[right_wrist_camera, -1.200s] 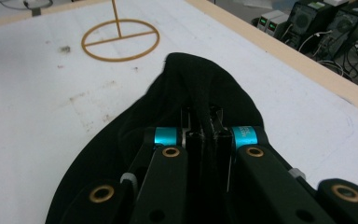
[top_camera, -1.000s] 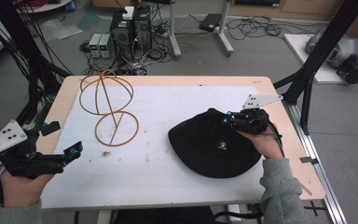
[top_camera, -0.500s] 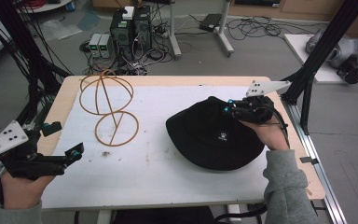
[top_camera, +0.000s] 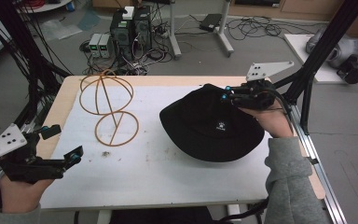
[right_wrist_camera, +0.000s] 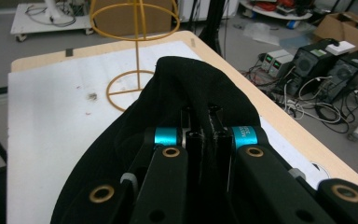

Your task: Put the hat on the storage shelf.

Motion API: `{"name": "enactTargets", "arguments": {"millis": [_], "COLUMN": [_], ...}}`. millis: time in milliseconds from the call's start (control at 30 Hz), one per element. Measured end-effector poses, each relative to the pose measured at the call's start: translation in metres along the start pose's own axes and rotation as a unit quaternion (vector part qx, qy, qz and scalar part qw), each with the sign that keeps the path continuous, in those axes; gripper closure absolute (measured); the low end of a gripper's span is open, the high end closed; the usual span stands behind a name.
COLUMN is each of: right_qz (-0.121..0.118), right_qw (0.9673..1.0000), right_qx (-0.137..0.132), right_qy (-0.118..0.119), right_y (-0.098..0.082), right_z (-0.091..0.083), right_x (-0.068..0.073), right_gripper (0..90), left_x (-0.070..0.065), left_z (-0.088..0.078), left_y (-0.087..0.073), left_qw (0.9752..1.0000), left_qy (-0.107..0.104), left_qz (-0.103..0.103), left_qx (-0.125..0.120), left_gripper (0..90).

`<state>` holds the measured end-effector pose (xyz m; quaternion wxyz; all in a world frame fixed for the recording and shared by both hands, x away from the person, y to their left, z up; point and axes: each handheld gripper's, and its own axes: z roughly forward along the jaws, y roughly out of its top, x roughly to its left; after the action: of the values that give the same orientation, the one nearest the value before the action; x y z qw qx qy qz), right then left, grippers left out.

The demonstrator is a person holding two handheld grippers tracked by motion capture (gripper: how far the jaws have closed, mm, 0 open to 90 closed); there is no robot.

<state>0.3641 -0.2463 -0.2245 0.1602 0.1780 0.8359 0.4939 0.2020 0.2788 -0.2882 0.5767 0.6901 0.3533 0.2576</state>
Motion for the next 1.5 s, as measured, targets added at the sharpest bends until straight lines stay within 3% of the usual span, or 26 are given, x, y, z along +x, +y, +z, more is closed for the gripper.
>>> {"name": "enactTargets", "arguments": {"millis": [300, 533, 867, 1000, 1267, 1500], "right_qz": [-0.007, -0.023, -0.031, -0.035, -0.049, -0.058], "right_qw": [0.9999, 0.9997, 0.9992, 0.9985, 0.9969, 0.9962], "right_qx": [-0.011, 0.002, -0.014, -0.029, -0.033, -0.037], "right_qy": [0.005, 0.012, 0.018, 0.032, 0.051, 0.054], "right_y": [0.026, 0.047, 0.073, 0.083, 0.107, 0.122], "right_z": [-0.009, -0.008, -0.009, -0.01, 0.004, 0.016], "right_x": [0.0, 0.004, 0.001, 0.0, 0.004, 0.005], "right_gripper": [88.1, 88.1, 88.0, 88.0, 87.8, 87.8], "left_x": [-0.008, -0.007, -0.006, -0.006, -0.006, -0.008], "left_z": [-0.002, -0.004, -0.005, -0.006, -0.007, -0.011], "left_y": [0.0, -0.002, -0.003, -0.004, -0.005, -0.004], "left_qw": [1.0, 1.0, 1.0, 1.0, 1.0, 1.0], "left_qy": [-0.001, 0.007, 0.006, 0.005, 0.005, 0.008], "left_qz": [0.008, 0.006, 0.004, 0.004, 0.004, 0.005], "left_qx": [0.004, 0.0, 0.0, 0.001, 0.004, 0.002], "left_gripper": [1.7, 1.7, 1.7, 1.7, 1.7, 1.7]}}
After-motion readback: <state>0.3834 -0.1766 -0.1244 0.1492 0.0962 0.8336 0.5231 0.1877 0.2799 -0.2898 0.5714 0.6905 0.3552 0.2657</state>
